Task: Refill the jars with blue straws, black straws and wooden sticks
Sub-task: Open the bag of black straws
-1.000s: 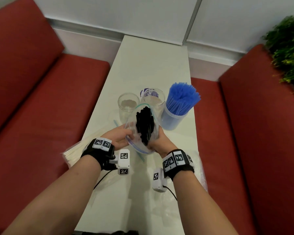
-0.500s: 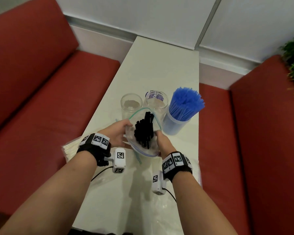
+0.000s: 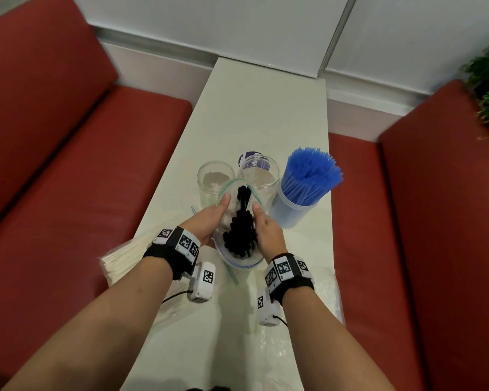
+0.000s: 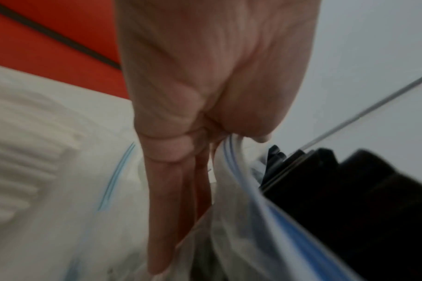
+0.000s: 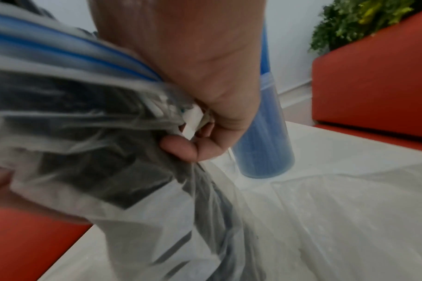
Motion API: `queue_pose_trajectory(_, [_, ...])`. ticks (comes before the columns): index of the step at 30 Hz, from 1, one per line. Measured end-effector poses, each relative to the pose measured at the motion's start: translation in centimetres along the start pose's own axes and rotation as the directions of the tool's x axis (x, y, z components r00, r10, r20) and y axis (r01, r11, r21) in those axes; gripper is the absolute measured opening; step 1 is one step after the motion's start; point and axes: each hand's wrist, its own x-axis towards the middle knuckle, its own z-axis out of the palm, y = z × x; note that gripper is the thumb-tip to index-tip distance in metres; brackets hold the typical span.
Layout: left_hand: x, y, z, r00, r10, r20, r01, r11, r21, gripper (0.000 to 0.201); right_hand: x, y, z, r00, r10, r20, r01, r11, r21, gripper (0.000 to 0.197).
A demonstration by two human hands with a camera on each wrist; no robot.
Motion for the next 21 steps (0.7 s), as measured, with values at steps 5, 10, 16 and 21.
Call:
queue_pose_trajectory(5, [0.2, 1.4, -0.6, 0.999, -0.049, 0.009, 0.049, 0.999, 0.024, 0.080, 0.6, -0.7, -0.7, 0.998, 0.043, -0.045, -0.044, 0.999, -0.014, 0.086])
queue_pose_trajectory(10, [0.8, 0.3, -1.1, 0.998, -0.061, 0.014, 0.061, 0.998, 0.002, 0.084, 0.6, -0.7, -0.4, 0.983, 0.072, -0.167, -0.069, 0.997, 0.026, 0.076])
queue_pose_trajectory(16, [0.8, -0.3, -1.6, 0.998, -0.032, -0.058, 0.031, 0.999, -0.027, 0.081, 0.2, -1.2, 0.3, 0.984, -0.166, -0.065, 0.175, 0.969, 0.177, 0.032])
queue_pose_trajectory(21, [1.1, -0.9, -1.7, 0.998, -0.066, -0.022, 0.064, 0.992, -0.107, 0.081, 0.4, -1.3, -0.2, 0.994, 0.096, 0.052, -0.109, 0.905, 0.411, 0.035])
